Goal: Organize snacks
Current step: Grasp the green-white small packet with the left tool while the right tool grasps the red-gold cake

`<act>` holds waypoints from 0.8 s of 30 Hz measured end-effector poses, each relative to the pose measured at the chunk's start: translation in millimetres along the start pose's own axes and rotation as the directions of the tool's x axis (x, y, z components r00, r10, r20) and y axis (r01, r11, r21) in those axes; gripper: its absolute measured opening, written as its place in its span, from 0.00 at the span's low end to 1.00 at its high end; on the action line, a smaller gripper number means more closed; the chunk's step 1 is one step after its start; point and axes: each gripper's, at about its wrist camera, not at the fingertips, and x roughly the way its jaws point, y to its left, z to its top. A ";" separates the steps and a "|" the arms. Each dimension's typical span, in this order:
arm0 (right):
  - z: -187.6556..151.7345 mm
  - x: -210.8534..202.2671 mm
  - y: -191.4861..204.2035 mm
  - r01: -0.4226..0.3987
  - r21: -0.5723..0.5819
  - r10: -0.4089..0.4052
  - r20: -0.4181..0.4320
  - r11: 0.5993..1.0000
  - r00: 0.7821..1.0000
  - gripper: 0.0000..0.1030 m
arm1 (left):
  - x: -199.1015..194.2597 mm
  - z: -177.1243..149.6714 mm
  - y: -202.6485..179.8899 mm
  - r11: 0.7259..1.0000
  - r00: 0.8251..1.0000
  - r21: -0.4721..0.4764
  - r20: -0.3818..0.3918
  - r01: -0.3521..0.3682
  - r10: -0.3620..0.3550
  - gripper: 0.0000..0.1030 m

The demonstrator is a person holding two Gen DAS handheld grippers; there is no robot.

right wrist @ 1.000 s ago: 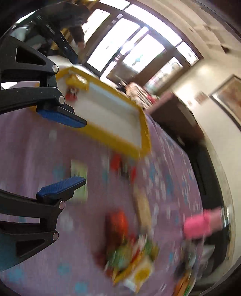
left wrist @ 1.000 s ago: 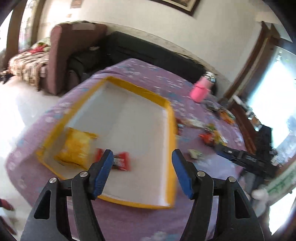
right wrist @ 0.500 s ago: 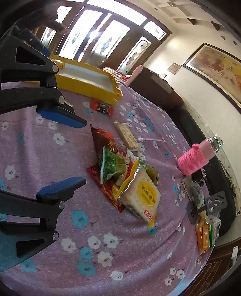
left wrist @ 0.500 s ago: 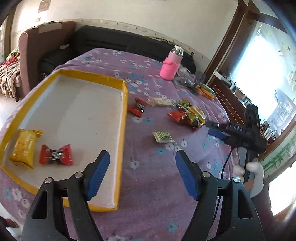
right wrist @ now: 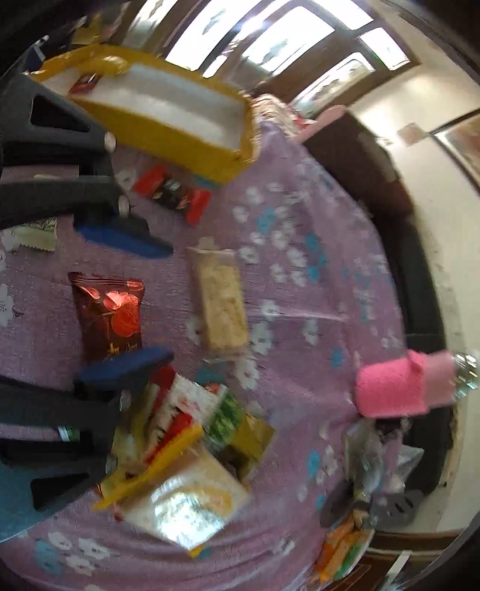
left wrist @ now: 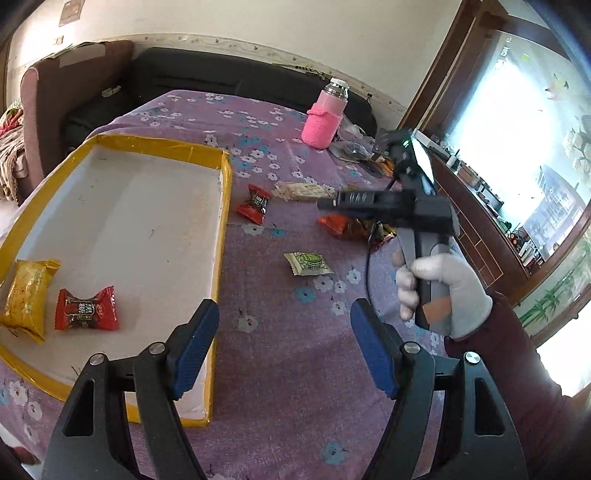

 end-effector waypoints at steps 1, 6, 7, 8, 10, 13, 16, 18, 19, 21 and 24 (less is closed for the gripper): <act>-4.0 1.6 1.3 0.007 -0.012 -0.007 -0.013 1.000 1.000 0.30 | -0.3 0.4 0.1 1.000 1.000 0.004 0.002 0.001 -0.001 0.71; -40.0 -19.8 -0.8 -0.074 -0.088 0.064 -0.111 0.993 0.992 0.29 | 2.5 2.2 -3.6 1.000 1.000 0.025 -0.001 0.013 -0.013 0.71; -47.2 -21.9 -3.4 -0.074 -0.111 0.059 -0.135 0.991 0.989 0.29 | 4.3 2.6 -4.6 1.000 1.000 0.028 -0.005 0.015 -0.015 0.71; -55.9 -25.5 -6.0 -0.067 -0.141 0.044 -0.163 0.988 0.986 0.30 | 7.6 2.7 -7.2 0.999 1.000 0.032 -0.012 0.018 -0.018 0.71; -71.5 -39.6 -19.0 -0.032 -0.156 0.007 -0.159 0.987 0.987 0.31 | 16.0 3.6 -13.8 0.999 0.999 0.042 -0.030 0.023 -0.022 0.71; -78.8 -64.7 -41.8 -0.064 -0.082 0.055 -0.106 0.995 0.993 0.50 | 25.9 7.7 -25.1 0.997 0.998 0.069 -0.050 0.033 -0.030 0.71; -90.6 -85.7 -55.8 -0.122 -0.024 0.120 -0.059 0.992 0.991 0.58 | 40.8 21.8 -41.3 0.990 0.998 0.142 -0.069 0.011 -0.001 0.71; -100.0 -90.9 -52.0 -0.149 -0.044 0.147 -0.056 0.988 0.988 0.58 | 59.4 34.8 -50.9 0.980 0.994 0.200 -0.104 0.003 0.018 0.71; -104.0 -91.2 -47.9 -0.150 -0.068 0.147 -0.053 0.986 0.988 0.59 | 67.9 38.9 -53.5 0.976 0.992 0.219 -0.122 0.012 0.015 0.71; -106.6 -88.2 -32.6 -0.103 -0.159 0.098 -0.037 0.982 0.994 0.63 | 98.7 48.4 -61.6 0.959 0.980 0.278 -0.197 0.057 -0.001 0.71; -106.1 -79.4 -16.6 -0.065 -0.271 0.060 -0.026 0.960 0.998 0.66 | 133.3 45.4 -72.5 0.914 0.962 0.403 -0.261 0.037 0.076 0.71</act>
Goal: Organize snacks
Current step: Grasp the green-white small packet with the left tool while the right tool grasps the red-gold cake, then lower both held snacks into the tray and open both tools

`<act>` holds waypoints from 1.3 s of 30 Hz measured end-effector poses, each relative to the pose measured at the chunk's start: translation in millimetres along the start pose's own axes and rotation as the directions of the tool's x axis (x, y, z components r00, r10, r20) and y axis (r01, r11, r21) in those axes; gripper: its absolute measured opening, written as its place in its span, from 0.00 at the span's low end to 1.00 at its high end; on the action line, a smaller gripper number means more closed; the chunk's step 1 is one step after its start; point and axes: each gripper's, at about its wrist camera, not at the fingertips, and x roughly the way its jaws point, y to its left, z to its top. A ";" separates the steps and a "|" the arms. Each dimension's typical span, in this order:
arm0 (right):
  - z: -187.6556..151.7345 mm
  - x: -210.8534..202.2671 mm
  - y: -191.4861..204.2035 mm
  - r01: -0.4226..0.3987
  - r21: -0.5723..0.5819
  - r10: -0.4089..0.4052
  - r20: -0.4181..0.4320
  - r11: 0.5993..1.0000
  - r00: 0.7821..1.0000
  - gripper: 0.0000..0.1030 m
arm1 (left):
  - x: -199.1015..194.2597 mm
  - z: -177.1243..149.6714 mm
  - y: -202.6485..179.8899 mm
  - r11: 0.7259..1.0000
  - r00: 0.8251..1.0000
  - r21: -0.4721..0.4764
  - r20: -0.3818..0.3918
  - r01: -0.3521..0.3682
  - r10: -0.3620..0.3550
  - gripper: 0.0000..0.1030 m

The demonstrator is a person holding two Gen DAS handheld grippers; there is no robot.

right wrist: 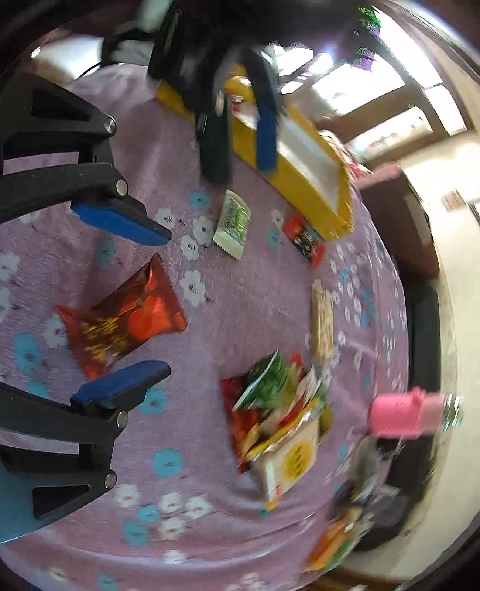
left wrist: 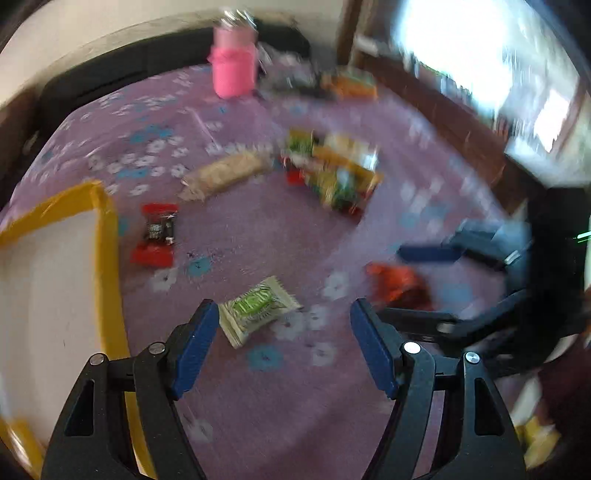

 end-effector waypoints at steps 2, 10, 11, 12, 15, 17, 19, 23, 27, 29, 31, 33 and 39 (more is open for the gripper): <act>0.1 10.4 1.9 0.026 -0.037 -0.027 -0.015 0.999 1.000 0.66 | 23.8 1.0 -6.4 0.995 0.995 0.075 -0.074 -0.066 0.072 0.71; -1.0 19.0 -9.2 -0.028 -0.016 0.028 0.015 0.999 0.999 0.48 | 27.9 4.7 -9.9 0.993 0.996 0.107 -0.068 -0.049 0.057 0.22; -2.2 18.3 -9.8 -0.030 -0.016 0.031 0.021 0.999 0.999 0.48 | 28.1 4.5 -11.9 0.992 0.996 0.111 -0.057 -0.056 0.063 0.22; -2.1 19.3 -8.9 -0.028 -0.021 0.028 0.024 0.999 0.999 0.48 | 27.9 2.9 -13.2 0.992 0.997 0.109 -0.049 -0.060 0.066 0.22; -5.0 18.4 -6.9 -0.017 -0.034 0.018 0.029 0.999 0.999 0.48 | 25.1 -2.2 -15.2 0.994 0.997 0.089 -0.030 -0.063 0.066 0.22; -5.1 19.4 -7.2 -0.019 -0.029 0.020 0.033 0.999 0.999 0.48 | 22.3 -2.5 -16.0 0.996 0.998 0.061 -0.008 -0.065 0.065 0.22; -5.5 18.7 -8.6 -0.024 -0.020 0.024 0.035 1.000 0.999 0.48 | 16.4 -2.7 -13.0 0.999 0.998 0.015 0.030 -0.052 0.051 0.22; -8.1 15.0 -10.9 -0.027 -0.001 0.027 0.044 1.000 0.999 0.47 | -12.6 -11.6 -5.9 0.997 0.990 -0.069 0.136 -0.033 0.042 0.22; -8.8 11.7 -10.7 -0.050 0.020 0.049 0.058 0.999 0.997 0.47 | -52.8 -31.0 5.1 0.988 0.971 -0.149 0.229 -0.033 0.067 0.22; -8.2 10.1 -9.5 -0.059 0.029 0.057 0.066 0.998 0.996 0.47 | -75.8 -46.1 13.7 0.981 0.958 -0.187 0.269 -0.053 0.103 0.22; -8.0 7.9 -8.0 -0.056 0.034 0.054 0.071 0.998 0.996 0.47 | -93.2 -62.0 22.6 0.972 0.947 -0.225 0.292 -0.065 0.131 0.22; -5.7 2.5 -5.4 -0.071 0.063 0.066 0.082 0.996 0.994 0.47 | -108.5 -79.1 34.9 0.960 0.939 -0.271 0.305 -0.077 0.161 0.22; 20.2 -21.0 27.4 -0.177 0.091 0.162 0.146 0.980 0.976 0.46 | -134.4 -128.1 82.9 0.903 0.923 -0.418 0.300 -0.100 0.241 0.22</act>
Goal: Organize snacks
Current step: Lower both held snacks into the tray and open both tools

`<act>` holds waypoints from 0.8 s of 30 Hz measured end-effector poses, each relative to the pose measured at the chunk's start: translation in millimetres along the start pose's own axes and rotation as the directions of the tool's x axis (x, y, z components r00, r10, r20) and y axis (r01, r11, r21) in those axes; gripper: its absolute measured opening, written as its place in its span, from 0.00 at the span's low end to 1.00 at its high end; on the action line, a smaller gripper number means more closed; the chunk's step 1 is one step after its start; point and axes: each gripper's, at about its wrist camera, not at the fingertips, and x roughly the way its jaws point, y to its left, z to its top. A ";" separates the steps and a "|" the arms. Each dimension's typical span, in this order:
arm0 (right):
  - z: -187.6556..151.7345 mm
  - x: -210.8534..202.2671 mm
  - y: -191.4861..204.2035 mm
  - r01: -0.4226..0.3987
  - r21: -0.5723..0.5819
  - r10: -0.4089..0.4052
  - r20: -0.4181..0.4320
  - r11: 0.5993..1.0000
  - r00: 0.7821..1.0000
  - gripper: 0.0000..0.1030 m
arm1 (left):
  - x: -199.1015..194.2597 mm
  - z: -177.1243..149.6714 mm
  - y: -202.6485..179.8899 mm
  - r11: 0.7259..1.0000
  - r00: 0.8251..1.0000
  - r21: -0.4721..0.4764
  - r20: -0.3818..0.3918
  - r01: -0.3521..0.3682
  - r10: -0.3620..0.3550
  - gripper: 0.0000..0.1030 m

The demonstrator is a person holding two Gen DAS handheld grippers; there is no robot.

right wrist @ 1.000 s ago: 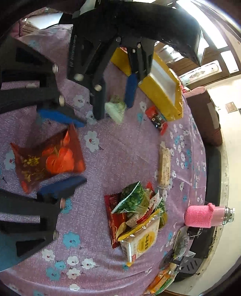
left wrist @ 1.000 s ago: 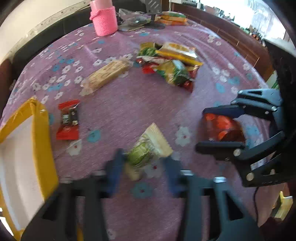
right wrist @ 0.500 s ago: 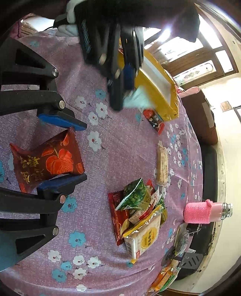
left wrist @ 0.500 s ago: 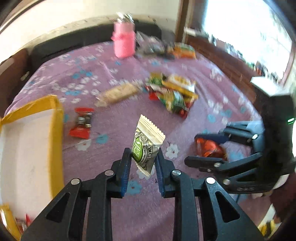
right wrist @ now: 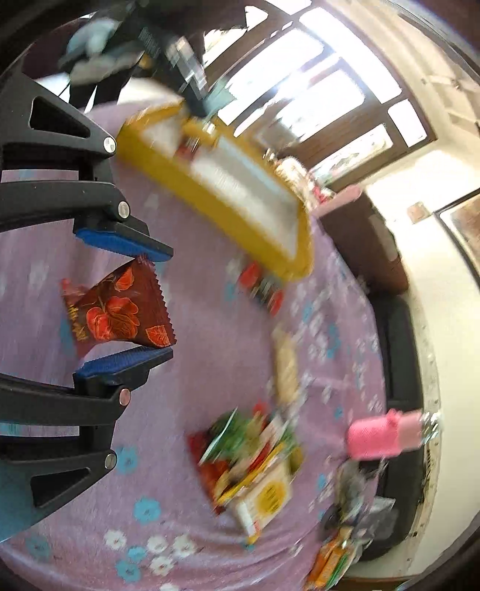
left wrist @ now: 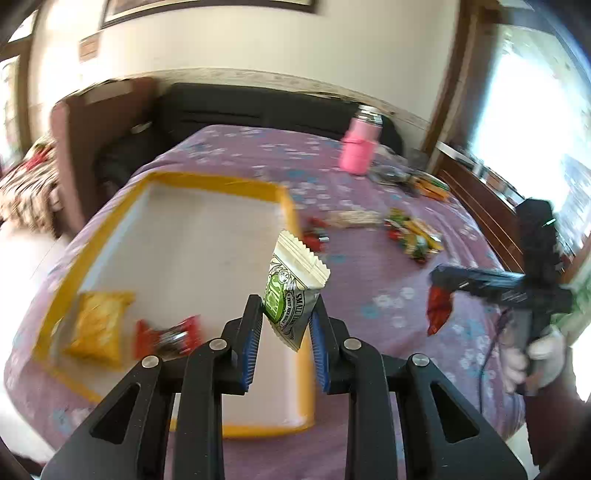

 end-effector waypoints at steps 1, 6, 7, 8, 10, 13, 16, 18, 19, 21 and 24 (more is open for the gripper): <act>4.9 -1.1 9.8 -0.023 -0.003 0.023 0.005 1.000 1.000 0.46 | -1.2 -2.9 5.0 1.000 1.000 -0.013 0.000 -0.007 0.007 0.22; 32.1 9.3 68.4 -0.166 0.002 0.166 -0.009 0.986 0.986 0.46 | -0.8 -16.3 33.5 0.996 0.999 -0.081 -0.015 -0.047 0.046 0.22; 36.5 14.1 78.6 -0.188 0.007 0.189 -0.015 0.982 0.982 0.46 | 2.8 -17.8 40.5 0.994 0.998 -0.097 -0.025 -0.058 0.056 0.22; 42.7 22.9 93.3 -0.212 0.008 0.212 -0.028 0.977 0.977 0.46 | 5.0 -19.4 45.1 0.992 0.998 -0.109 -0.033 -0.066 0.062 0.22; 47.6 36.8 113.6 -0.219 -0.002 0.218 -0.044 0.976 0.975 0.46 | 9.7 -22.0 52.3 0.990 0.997 -0.126 -0.048 -0.067 0.061 0.22; 53.7 71.4 142.6 -0.214 -0.006 0.213 -0.094 0.977 0.973 0.46 | 16.1 -25.0 63.1 0.986 0.997 -0.153 -0.063 -0.063 0.054 0.22; 50.1 97.4 158.3 -0.177 -0.026 0.172 -0.132 0.984 0.976 0.46 | 21.6 -25.9 73.3 0.980 0.996 -0.190 -0.076 -0.056 0.042 0.23; 45.7 118.1 166.8 -0.151 -0.033 0.143 -0.168 0.988 0.975 0.46 | 16.8 -26.0 77.0 0.978 0.998 -0.206 -0.057 -0.041 0.030 0.23; 42.9 124.0 167.0 -0.140 -0.035 0.132 -0.177 0.989 0.975 0.46 | 14.5 -25.5 78.8 0.975 0.999 -0.220 -0.050 -0.033 0.022 0.24; 38.0 137.0 170.2 -0.101 -0.055 0.088 -0.190 0.993 0.978 0.46 | 8.7 -26.1 83.5 0.969 0.999 -0.244 -0.037 -0.033 0.025 0.31; 33.6 145.7 174.1 -0.069 -0.077 0.052 -0.199 0.995 0.979 0.47 | -2.6 -26.7 90.1 0.962 1.000 -0.272 -0.002 -0.024 0.024 0.39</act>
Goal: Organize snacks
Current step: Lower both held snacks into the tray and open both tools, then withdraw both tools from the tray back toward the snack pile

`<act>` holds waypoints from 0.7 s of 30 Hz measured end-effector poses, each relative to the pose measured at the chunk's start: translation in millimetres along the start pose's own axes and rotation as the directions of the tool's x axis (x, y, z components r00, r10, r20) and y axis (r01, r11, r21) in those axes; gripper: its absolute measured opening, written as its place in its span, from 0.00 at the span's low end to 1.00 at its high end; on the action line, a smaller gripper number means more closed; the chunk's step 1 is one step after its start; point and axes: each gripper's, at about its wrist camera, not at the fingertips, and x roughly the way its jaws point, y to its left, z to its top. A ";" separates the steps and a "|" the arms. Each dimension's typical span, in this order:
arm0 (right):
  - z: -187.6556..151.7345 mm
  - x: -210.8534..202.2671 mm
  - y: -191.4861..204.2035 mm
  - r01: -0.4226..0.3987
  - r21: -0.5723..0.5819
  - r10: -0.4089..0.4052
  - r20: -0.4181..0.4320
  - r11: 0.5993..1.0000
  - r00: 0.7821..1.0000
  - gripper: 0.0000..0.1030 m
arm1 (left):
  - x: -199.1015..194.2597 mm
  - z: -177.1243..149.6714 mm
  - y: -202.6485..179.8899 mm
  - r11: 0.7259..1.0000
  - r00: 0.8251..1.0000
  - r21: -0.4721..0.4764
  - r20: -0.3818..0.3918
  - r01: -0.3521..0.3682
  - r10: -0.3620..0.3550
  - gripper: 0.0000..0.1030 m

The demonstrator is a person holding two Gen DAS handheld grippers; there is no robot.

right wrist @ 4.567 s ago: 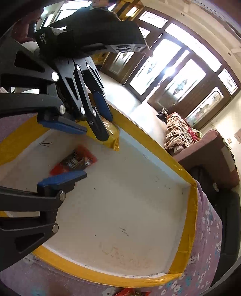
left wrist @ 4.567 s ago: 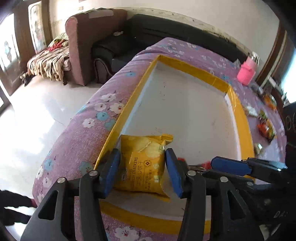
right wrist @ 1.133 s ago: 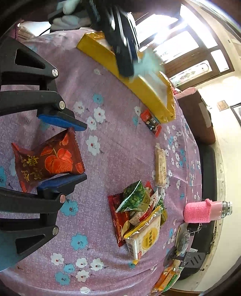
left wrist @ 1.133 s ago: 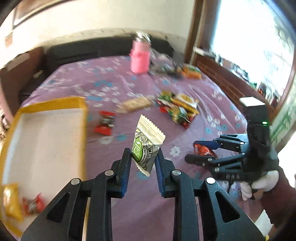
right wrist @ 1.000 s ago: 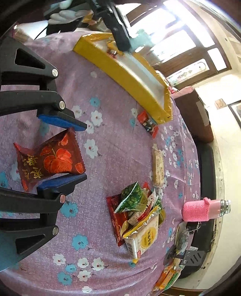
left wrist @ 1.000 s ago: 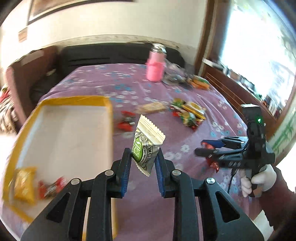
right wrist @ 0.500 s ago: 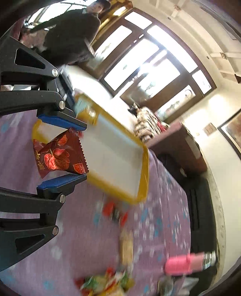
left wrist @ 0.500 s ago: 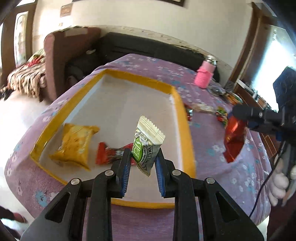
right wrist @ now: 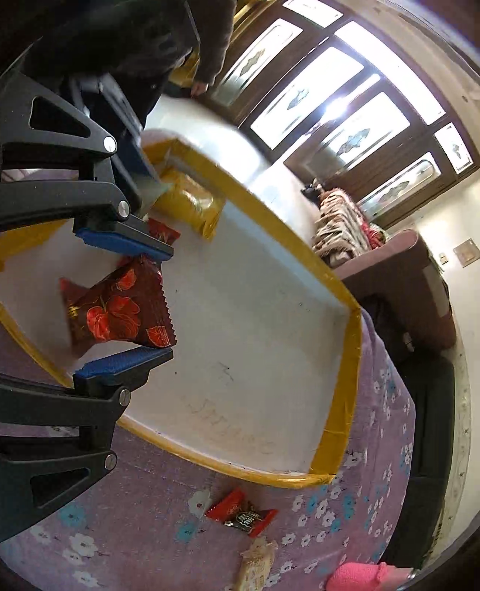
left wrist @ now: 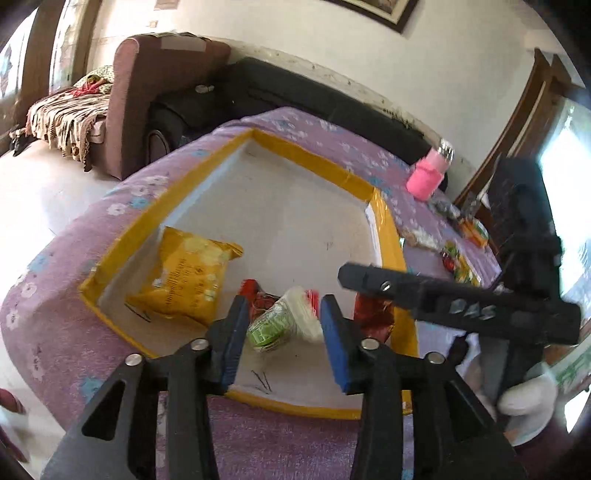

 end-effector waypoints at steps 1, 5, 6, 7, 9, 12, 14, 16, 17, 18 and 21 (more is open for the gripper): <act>-0.5 1.7 0.8 0.007 -0.003 -0.007 -0.002 1.000 1.000 0.48 | -4.7 0.8 3.0 1.000 1.000 -0.019 0.014 0.007 -0.007 0.44; -1.5 9.6 1.4 0.005 0.001 -0.005 -0.016 1.000 1.000 0.49 | -19.1 3.1 7.4 0.998 0.998 -0.054 0.066 0.012 -0.008 0.55; -0.9 11.7 0.7 -0.002 0.005 0.002 -0.020 1.000 1.000 0.50 | -22.1 3.8 7.3 0.998 0.997 -0.058 0.073 0.005 -0.001 0.59; -0.8 11.3 0.3 -0.005 0.007 0.005 -0.021 1.000 1.000 0.50 | -27.1 4.2 6.2 0.998 0.996 -0.063 0.086 -0.006 0.011 0.66; 1.4 12.1 -0.3 -0.011 0.008 0.012 -0.012 1.000 1.000 0.51 | -34.9 5.2 5.1 0.998 0.993 -0.059 0.115 -0.015 0.022 0.71; 0.8 4.1 -0.1 -0.034 0.015 0.034 0.012 0.999 0.999 0.53 | -44.8 5.8 1.9 0.998 0.988 -0.057 0.156 0.009 0.000 0.72; 0.9 -5.3 -1.7 -0.046 0.020 0.046 0.029 0.999 0.999 0.53 | -48.6 7.5 0.3 0.998 0.986 -0.061 0.165 0.026 -0.016 0.72; 2.4 -14.3 -2.9 -0.054 0.018 0.053 0.049 0.998 0.997 0.54 | -53.0 7.6 -2.0 0.998 0.984 -0.063 0.179 0.029 -0.018 0.72; 2.7 -21.6 -3.4 -0.054 0.014 0.053 0.070 0.998 0.996 0.54 | -55.9 7.1 -3.5 0.997 0.982 -0.063 0.189 0.038 -0.026 0.72; 2.8 -27.0 -4.0 -0.054 0.013 0.053 0.085 0.998 0.995 0.56 | -57.9 6.3 -5.1 0.997 0.980 -0.063 0.195 0.045 -0.032 0.72; -1.1 -46.8 -8.7 -0.057 0.016 0.054 0.135 0.998 0.989 0.58 | -59.4 4.3 -12.8 0.997 0.983 -0.056 0.179 0.051 -0.040 0.72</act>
